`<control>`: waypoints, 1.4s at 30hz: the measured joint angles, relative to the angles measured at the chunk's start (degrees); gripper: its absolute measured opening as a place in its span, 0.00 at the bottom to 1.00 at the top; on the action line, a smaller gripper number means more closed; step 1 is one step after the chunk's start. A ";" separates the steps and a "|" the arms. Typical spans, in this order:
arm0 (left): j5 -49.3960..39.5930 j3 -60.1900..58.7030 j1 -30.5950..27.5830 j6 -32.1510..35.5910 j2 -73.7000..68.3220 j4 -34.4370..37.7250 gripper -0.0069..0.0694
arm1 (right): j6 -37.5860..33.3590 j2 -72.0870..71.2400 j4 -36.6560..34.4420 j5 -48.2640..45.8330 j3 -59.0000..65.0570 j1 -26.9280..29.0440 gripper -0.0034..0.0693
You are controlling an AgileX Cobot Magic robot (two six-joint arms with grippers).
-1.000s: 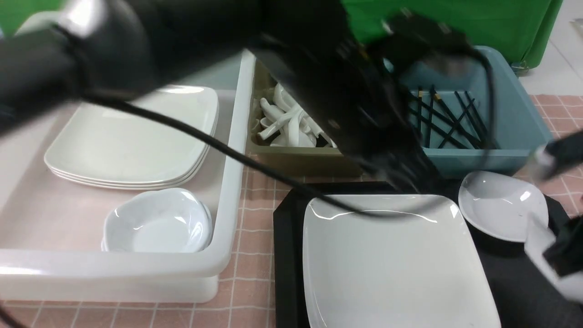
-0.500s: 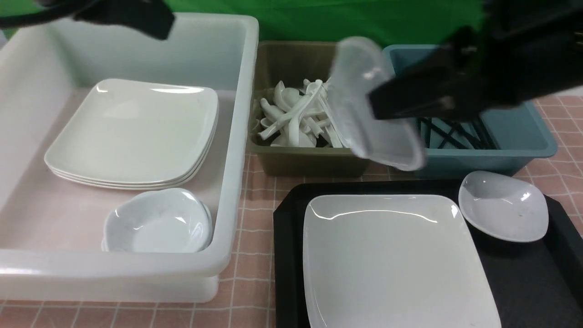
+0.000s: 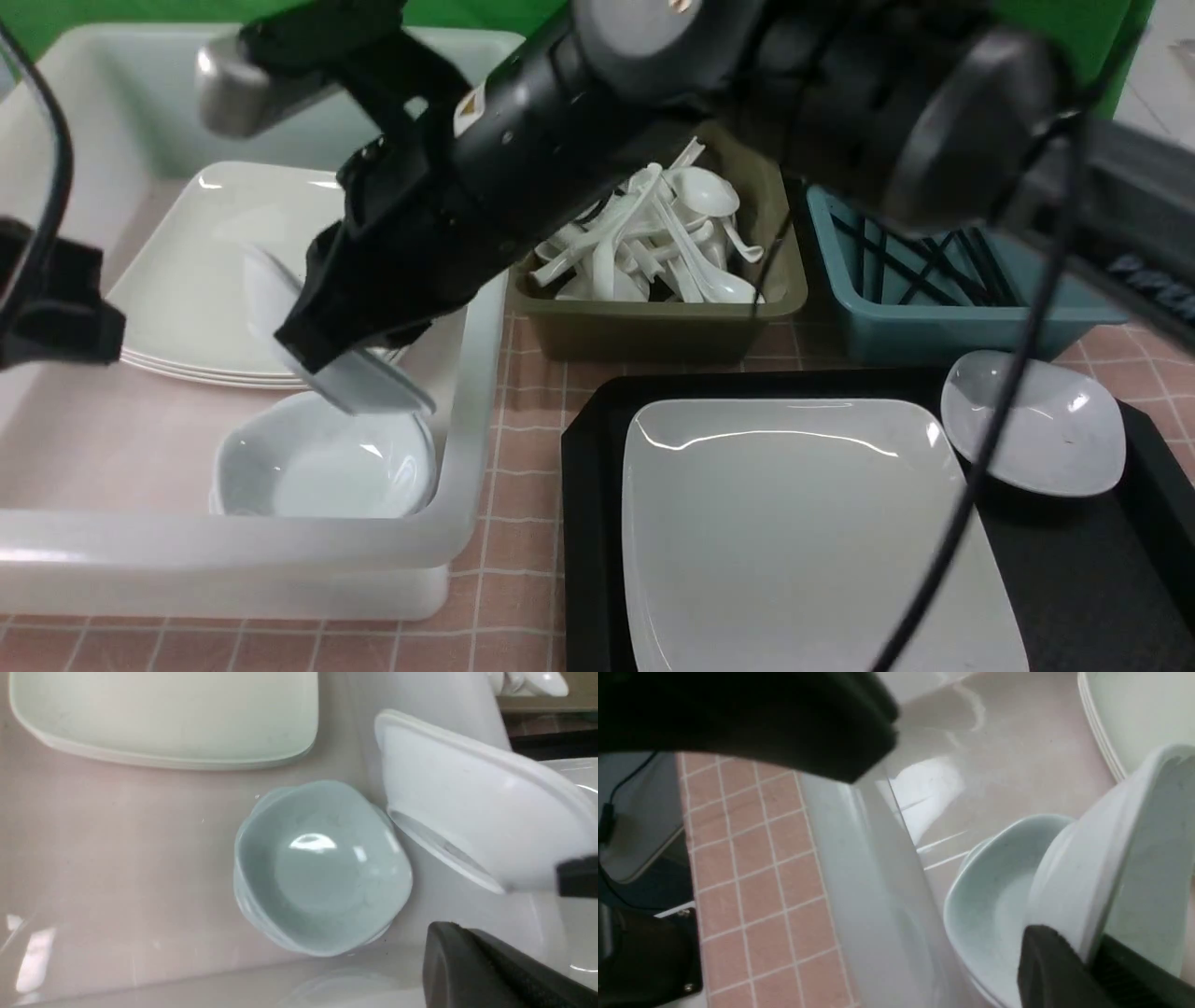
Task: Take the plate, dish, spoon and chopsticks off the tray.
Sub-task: Use the right arm to put the small plate into the large storage box on the left, then use the right arm to grab a small plate from the dinner plate
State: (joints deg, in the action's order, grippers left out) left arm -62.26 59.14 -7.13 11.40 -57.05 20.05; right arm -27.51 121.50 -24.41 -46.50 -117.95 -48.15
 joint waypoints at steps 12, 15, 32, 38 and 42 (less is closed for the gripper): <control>0.80 -4.11 -0.20 -0.07 4.63 -1.84 0.09 | 0.21 7.08 2.44 0.63 -0.80 -0.12 0.29; 0.80 -4.11 -0.20 -0.07 4.69 -1.84 0.09 | 0.25 7.08 2.44 -0.50 -0.80 -0.12 0.41; 1.44 -4.11 0.97 2.47 4.69 2.20 0.09 | 7.26 -9.64 18.03 -12.05 -1.40 2.01 0.32; 2.71 -4.11 11.07 4.46 2.83 7.00 0.09 | 10.88 -18.41 27.36 -18.43 0.69 11.27 0.09; 4.33 -4.11 20.42 3.60 -0.72 6.85 0.09 | 12.23 -25.17 28.37 -18.43 8.56 19.88 0.09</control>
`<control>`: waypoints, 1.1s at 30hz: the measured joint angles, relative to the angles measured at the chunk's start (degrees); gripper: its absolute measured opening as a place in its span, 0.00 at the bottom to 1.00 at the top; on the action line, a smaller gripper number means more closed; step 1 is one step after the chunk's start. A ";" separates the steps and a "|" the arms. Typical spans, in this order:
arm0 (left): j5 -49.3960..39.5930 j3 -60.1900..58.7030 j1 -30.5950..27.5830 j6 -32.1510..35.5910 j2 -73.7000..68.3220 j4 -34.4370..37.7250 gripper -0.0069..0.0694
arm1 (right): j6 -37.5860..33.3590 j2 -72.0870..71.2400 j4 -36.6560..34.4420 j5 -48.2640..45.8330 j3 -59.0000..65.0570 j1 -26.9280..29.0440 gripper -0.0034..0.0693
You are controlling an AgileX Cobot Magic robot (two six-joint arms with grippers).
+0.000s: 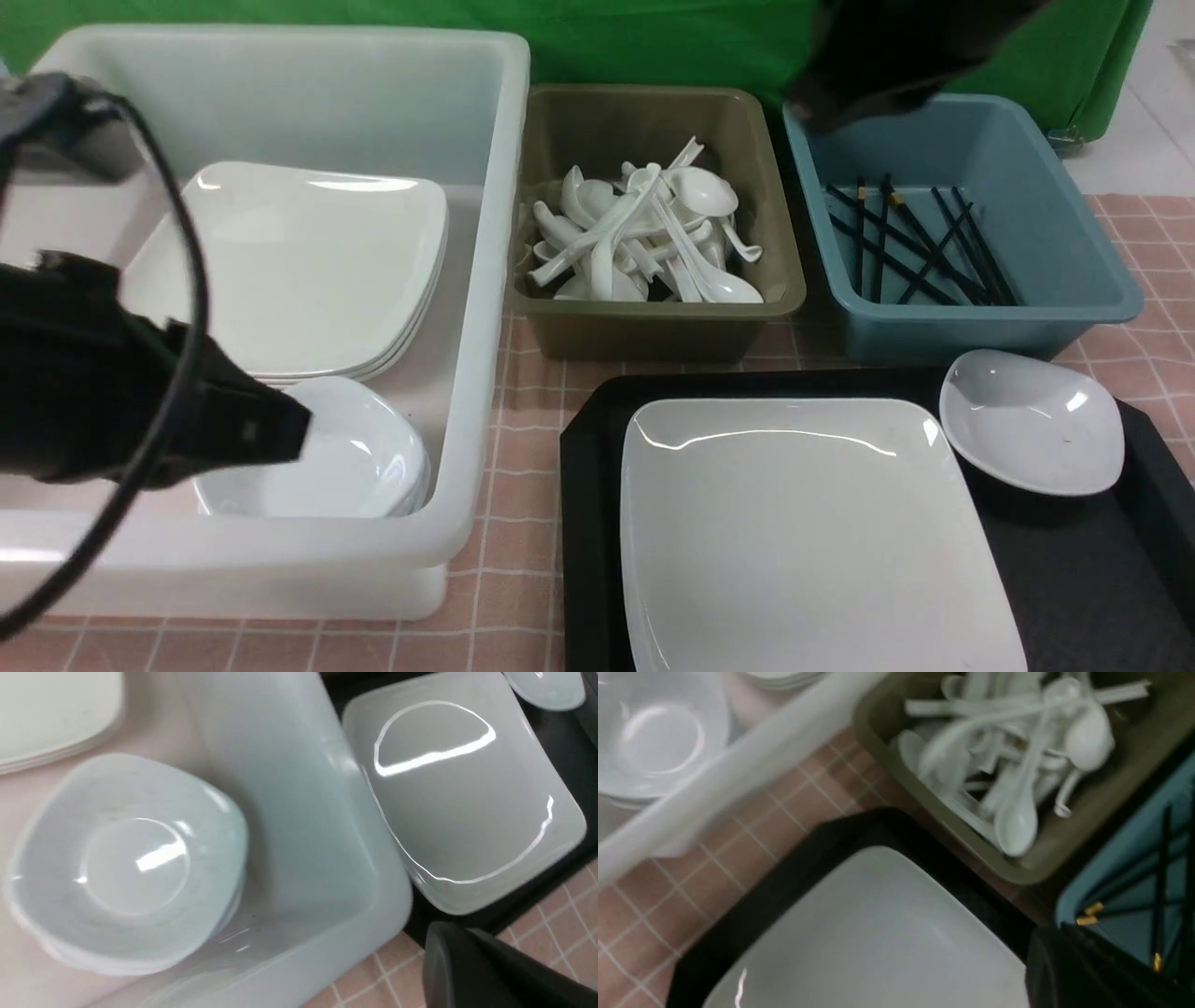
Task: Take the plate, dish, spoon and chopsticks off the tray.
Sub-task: Use the right arm to grab a small plate from the dinner plate
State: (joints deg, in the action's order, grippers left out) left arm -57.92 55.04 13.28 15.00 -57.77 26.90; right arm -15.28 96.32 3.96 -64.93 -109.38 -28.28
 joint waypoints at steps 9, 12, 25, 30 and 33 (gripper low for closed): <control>10.19 -0.04 18.97 -3.40 -8.34 -2.08 0.09 | 0.10 -12.46 0.31 0.37 26.20 14.19 0.17; 14.11 -0.04 22.37 -3.39 -10.75 -2.08 0.09 | 0.10 -14.39 0.44 2.93 35.47 17.09 0.34; 18.99 -0.04 24.04 -0.39 -17.77 -3.78 0.09 | -2.40 -9.02 4.73 32.96 55.64 18.27 0.83; 19.04 -0.04 24.04 -0.39 -18.45 -4.71 0.09 | -6.74 -3.86 6.91 38.78 55.64 18.27 0.83; 19.04 -0.04 24.04 -0.39 -18.47 -5.06 0.09 | -7.58 -1.23 8.84 39.41 55.64 18.27 0.83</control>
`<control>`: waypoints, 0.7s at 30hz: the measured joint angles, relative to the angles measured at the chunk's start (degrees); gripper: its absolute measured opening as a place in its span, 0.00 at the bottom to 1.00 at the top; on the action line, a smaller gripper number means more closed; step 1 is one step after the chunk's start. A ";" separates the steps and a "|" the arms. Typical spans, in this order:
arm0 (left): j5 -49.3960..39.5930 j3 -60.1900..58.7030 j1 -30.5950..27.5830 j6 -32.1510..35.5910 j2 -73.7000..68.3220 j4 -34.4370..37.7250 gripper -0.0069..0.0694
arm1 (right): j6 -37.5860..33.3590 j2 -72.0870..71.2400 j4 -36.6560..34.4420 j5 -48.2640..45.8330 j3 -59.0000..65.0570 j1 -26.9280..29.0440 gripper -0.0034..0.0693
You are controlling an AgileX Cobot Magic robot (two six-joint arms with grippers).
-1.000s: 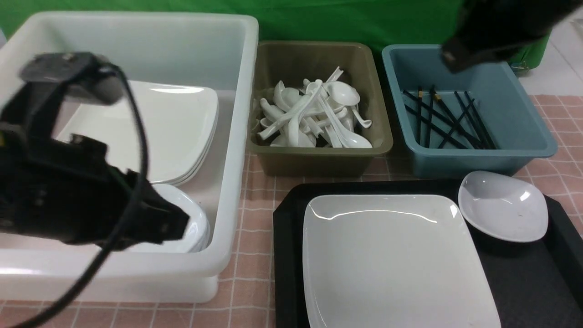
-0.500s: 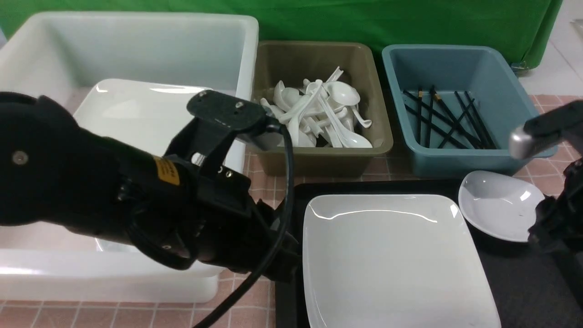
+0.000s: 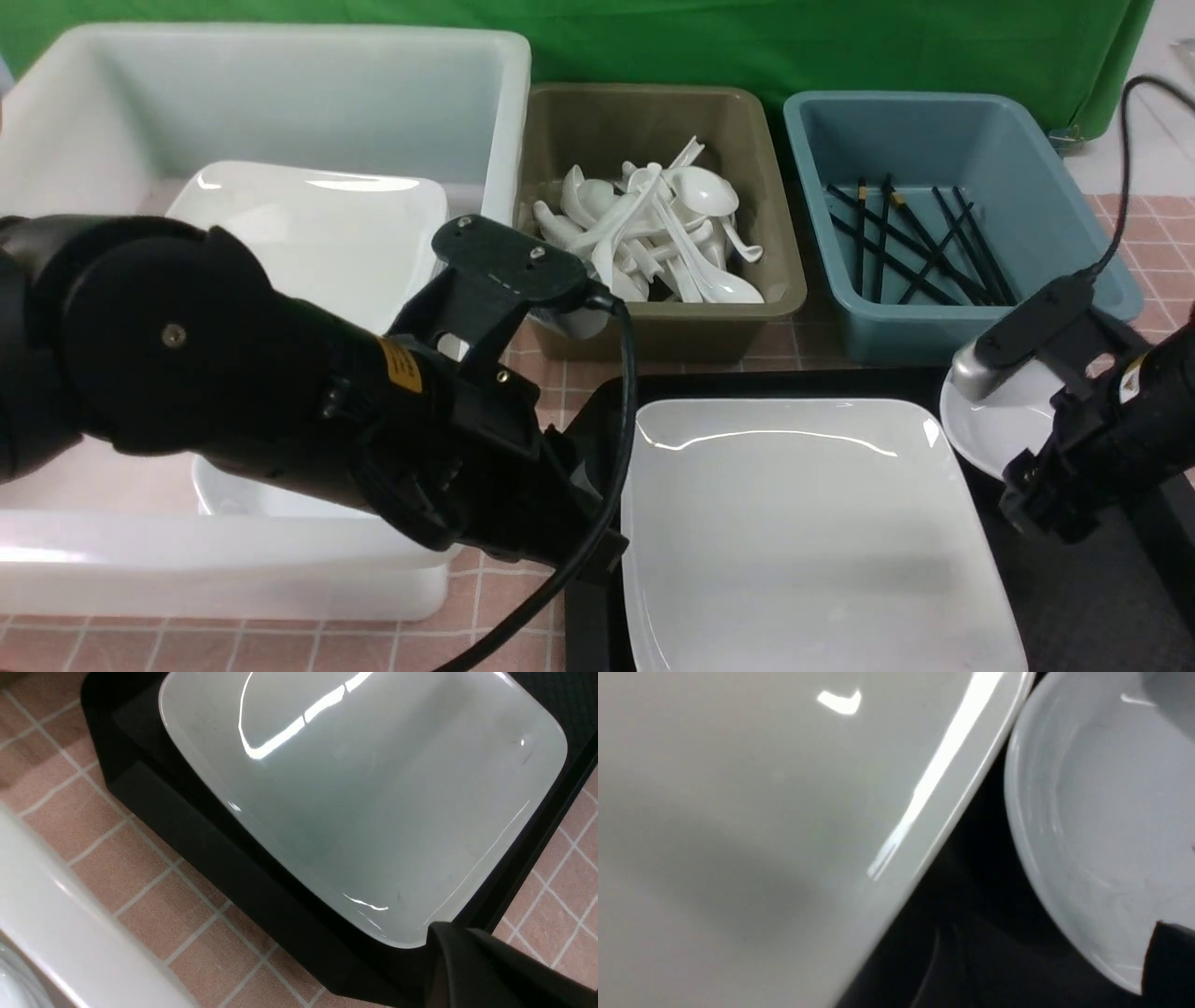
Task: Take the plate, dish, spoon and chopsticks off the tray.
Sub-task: Use the right arm to grab a small plate from the dinner plate
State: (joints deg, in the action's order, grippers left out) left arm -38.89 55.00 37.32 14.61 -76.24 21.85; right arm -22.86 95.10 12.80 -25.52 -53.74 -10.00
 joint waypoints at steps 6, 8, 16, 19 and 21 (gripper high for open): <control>0.00 0.00 0.00 -0.06 0.00 -1.08 0.09 | -0.29 5.02 3.16 5.24 0.00 0.00 0.83; 0.00 0.00 0.00 -0.12 0.00 -1.08 0.09 | -0.29 6.36 3.69 7.48 0.00 0.00 0.82; 0.06 0.00 0.00 -0.22 0.00 -1.21 0.09 | -2.48 6.24 4.78 9.35 -0.18 -0.52 0.26; 0.30 0.00 0.00 -0.22 0.00 -1.33 0.09 | -2.79 4.65 4.84 8.63 -0.18 -0.58 0.25; 0.73 0.00 0.00 -0.22 0.00 -1.46 0.09 | -2.65 3.48 4.73 7.36 -0.12 -0.77 0.23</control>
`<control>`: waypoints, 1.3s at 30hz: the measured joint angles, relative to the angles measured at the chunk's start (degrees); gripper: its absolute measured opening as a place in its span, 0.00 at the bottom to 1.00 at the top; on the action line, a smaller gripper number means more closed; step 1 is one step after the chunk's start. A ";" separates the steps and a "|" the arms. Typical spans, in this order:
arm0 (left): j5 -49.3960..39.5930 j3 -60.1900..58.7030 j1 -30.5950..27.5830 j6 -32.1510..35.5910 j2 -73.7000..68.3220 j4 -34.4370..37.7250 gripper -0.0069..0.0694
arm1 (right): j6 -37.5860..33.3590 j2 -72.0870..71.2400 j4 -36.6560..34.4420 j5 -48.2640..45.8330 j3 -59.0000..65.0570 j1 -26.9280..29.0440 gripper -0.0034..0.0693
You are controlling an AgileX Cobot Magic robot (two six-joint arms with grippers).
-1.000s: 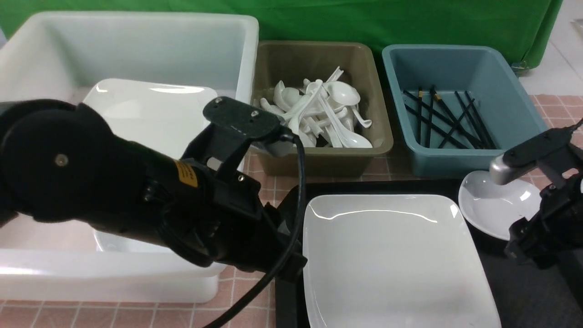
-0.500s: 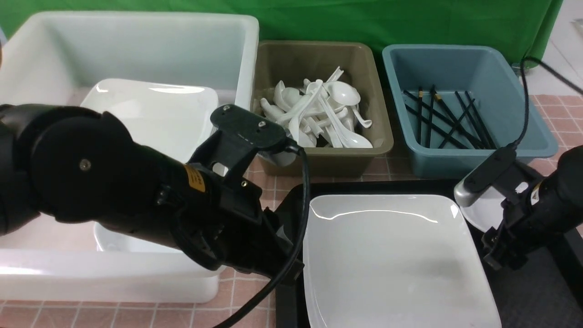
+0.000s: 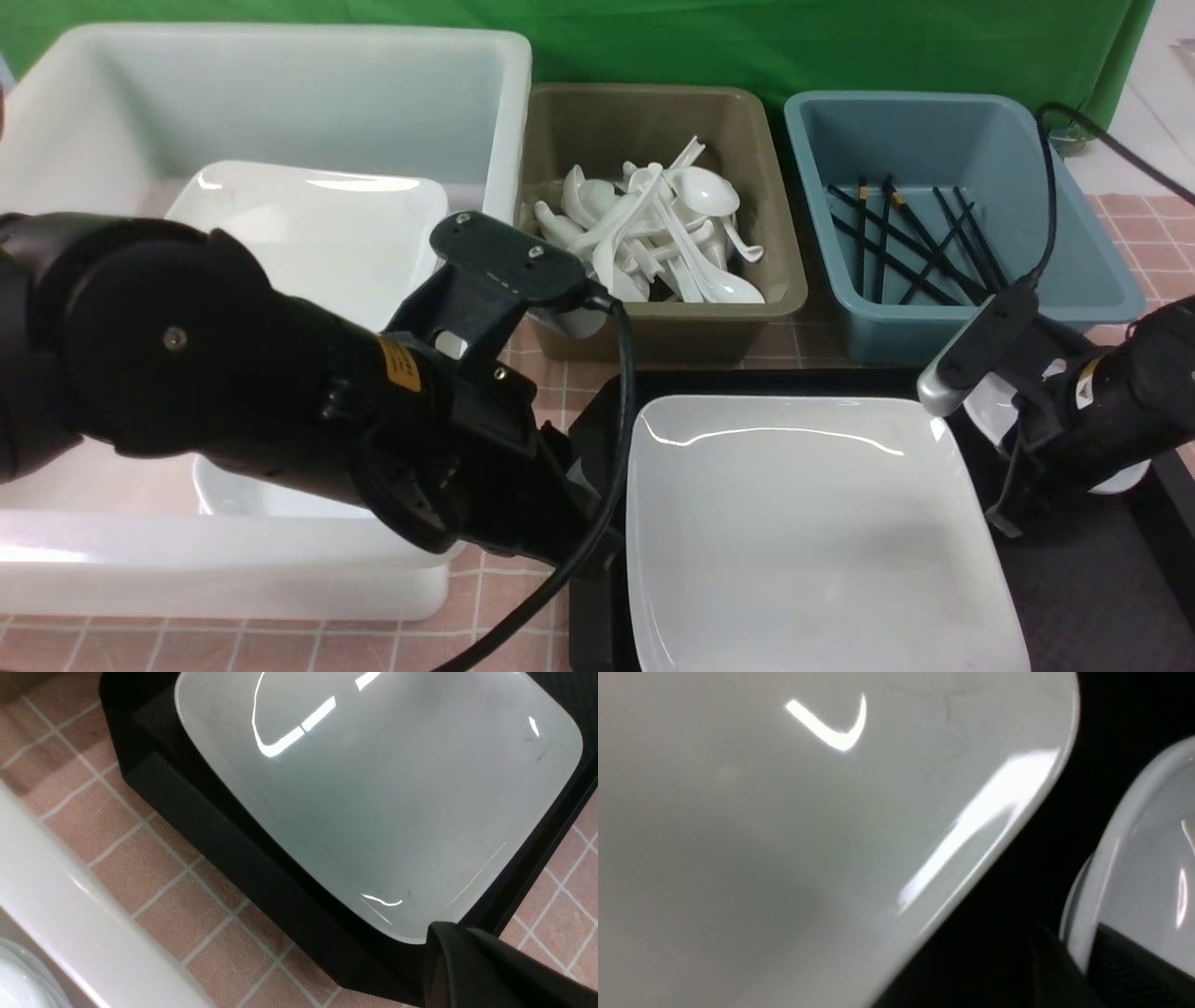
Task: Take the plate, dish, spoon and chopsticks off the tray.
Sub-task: Use the right arm to grab a small plate from the dinner plate, then use the right arm to put the small plate into the large storage box on the left
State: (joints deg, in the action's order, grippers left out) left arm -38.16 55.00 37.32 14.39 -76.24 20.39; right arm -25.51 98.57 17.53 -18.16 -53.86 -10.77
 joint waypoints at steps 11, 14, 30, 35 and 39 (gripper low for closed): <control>-5.76 7.31 -0.17 -12.86 0.00 -17.13 0.09 | 7.42 -19.33 -5.37 -11.80 -1.51 -6.26 0.15; -11.03 11.88 -2.59 -14.95 0.00 -19.50 0.09 | 8.21 -22.41 -14.71 -16.45 -6.86 -7.91 0.15; -19.11 11.61 -42.33 -13.67 14.64 -12.64 0.09 | 0.91 0.45 -36.81 -27.36 -45.77 -32.63 0.15; -19.48 6.42 -48.62 -12.85 20.30 -10.90 0.09 | 0.91 13.00 -36.81 -29.19 -57.91 -37.43 0.15; -19.59 3.40 -50.36 -12.71 23.43 -10.46 0.09 | 0.83 21.10 -37.00 -30.04 -65.70 -39.41 0.15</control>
State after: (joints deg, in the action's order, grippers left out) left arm -57.75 58.39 -13.04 1.68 -52.81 9.93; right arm -24.68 119.67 -19.47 -48.20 -119.56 -50.18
